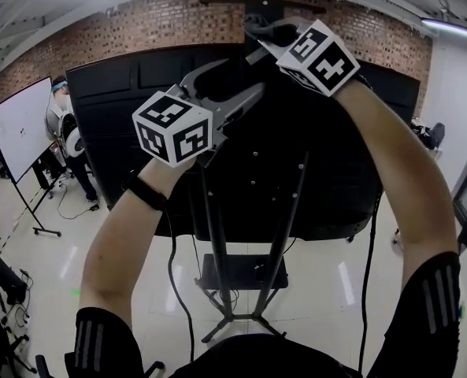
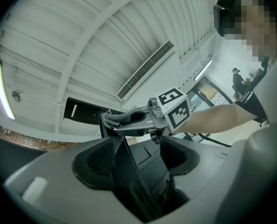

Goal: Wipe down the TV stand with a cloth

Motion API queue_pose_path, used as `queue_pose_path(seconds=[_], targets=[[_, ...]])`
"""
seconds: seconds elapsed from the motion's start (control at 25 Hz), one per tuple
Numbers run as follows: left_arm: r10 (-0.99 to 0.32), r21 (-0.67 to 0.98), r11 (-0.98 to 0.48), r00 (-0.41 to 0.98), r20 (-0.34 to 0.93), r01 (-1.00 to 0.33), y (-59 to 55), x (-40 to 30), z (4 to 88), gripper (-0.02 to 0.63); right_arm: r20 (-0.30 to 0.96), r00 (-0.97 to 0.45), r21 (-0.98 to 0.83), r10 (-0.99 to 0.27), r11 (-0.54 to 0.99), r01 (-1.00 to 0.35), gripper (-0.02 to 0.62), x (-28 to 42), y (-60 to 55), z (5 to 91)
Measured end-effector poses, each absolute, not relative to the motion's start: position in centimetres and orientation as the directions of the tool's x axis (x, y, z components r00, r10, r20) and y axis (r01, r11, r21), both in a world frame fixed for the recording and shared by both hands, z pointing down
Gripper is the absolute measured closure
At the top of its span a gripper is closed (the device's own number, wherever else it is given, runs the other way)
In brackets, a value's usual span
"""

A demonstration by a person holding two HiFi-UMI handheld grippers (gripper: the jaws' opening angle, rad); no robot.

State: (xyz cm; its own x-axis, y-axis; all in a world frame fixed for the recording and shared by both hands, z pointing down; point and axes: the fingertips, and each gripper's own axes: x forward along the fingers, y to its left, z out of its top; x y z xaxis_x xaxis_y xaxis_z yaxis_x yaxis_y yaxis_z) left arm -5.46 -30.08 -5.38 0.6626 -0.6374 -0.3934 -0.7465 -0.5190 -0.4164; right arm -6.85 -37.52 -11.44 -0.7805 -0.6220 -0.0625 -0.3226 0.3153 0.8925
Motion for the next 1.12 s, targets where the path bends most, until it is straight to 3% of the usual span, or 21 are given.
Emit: queue_pose_path(seconds=[0.36,0.76,1.12], targets=[[-0.643,-0.361,-0.545,0.654,-0.4,-0.757,-30.0,-6.2,-1.9,0.288,-0.008,-0.741,0.95,-0.672,0.226,-0.215,0.574,-6.7,-37.4,-6.0],[-0.637,-0.41,-0.542,0.677,-0.37,-0.734,-28.2,-4.8,1.5,0.29,-0.012,-0.699,0.984,-0.715,0.114,-0.134,0.573,-6.2,-37.8,-2.3],[-0.652,-0.363,-0.564,0.67,-0.356,-0.742,-28.3,-5.3,5.0,0.293,0.047,-0.679,0.995,-0.733,0.091,-0.029,0.574,-6.7,-37.8,3.4]])
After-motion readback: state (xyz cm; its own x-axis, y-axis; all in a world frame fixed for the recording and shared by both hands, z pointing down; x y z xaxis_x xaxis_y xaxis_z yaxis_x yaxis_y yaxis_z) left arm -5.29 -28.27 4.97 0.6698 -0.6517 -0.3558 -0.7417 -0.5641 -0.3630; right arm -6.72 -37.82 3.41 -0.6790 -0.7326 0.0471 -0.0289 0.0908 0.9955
